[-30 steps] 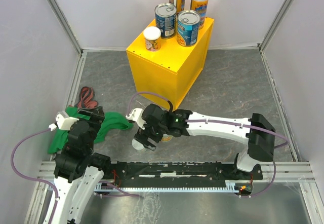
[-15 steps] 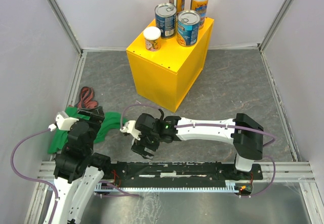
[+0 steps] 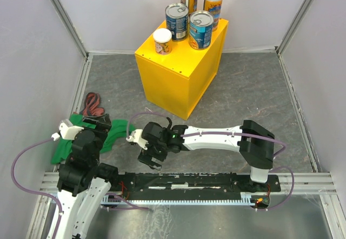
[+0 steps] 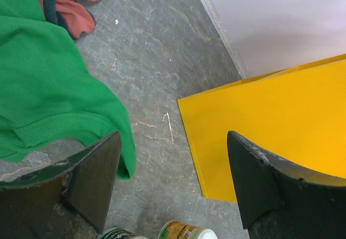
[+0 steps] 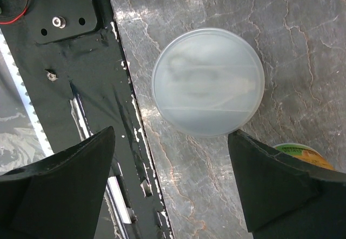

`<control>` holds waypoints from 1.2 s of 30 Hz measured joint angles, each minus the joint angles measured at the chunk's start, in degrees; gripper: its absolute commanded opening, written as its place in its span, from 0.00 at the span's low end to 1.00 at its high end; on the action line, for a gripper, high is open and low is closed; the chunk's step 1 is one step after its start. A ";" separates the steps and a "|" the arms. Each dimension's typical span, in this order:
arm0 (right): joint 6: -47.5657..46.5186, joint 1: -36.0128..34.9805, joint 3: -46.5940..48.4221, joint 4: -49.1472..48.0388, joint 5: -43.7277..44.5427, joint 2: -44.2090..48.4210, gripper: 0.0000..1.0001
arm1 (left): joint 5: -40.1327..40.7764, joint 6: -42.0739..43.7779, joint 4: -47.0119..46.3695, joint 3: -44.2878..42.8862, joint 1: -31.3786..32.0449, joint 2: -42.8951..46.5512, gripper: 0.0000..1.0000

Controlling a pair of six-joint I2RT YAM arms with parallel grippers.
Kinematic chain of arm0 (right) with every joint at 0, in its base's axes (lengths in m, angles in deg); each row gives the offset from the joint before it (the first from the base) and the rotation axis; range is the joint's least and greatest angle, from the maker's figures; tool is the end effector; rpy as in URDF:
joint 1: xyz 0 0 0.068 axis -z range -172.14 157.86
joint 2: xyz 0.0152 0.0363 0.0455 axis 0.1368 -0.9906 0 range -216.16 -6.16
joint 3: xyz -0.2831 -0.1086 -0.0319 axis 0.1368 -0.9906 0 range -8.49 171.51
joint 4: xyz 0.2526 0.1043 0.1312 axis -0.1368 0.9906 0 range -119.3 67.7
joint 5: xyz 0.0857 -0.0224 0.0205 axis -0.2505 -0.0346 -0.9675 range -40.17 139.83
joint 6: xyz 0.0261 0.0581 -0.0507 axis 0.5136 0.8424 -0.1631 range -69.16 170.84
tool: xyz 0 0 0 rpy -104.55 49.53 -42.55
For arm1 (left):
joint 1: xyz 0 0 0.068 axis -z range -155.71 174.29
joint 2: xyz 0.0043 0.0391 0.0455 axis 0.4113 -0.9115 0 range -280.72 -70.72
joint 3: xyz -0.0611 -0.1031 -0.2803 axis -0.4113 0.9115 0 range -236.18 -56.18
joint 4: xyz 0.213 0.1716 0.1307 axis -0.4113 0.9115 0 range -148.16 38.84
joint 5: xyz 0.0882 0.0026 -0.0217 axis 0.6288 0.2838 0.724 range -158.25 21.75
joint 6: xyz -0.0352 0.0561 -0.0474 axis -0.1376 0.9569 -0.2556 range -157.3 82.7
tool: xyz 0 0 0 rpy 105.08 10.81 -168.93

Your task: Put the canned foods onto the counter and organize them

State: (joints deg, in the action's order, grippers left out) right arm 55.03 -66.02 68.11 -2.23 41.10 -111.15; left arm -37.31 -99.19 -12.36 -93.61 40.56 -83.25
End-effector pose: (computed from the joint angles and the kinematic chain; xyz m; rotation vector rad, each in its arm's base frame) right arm 0.1178 0.4460 0.1974 -1.5862 2.1667 0.6847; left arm 0.0991 0.0088 0.3061 -1.0528 1.5845 -0.4096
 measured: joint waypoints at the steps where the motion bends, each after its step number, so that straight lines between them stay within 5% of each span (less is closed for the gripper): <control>1: 0.00 0.00 0.00 -0.22 0.04 -0.09 0.92 | 0.02 0.00 0.02 0.00 0.00 0.02 0.85; 22: -0.66 0.00 1.81 -4.59 3.87 -4.70 0.94 | 0.04 0.00 0.66 0.00 0.00 0.04 0.85; 36: -0.59 0.11 2.58 -6.99 4.24 -6.69 0.86 | 0.15 0.02 0.81 0.00 0.00 0.04 0.85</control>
State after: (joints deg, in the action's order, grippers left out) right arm 54.44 -65.91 70.69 -9.22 45.34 -117.84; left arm -37.16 -99.17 -11.55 -93.61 40.56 -83.21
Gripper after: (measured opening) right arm 0.903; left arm 0.851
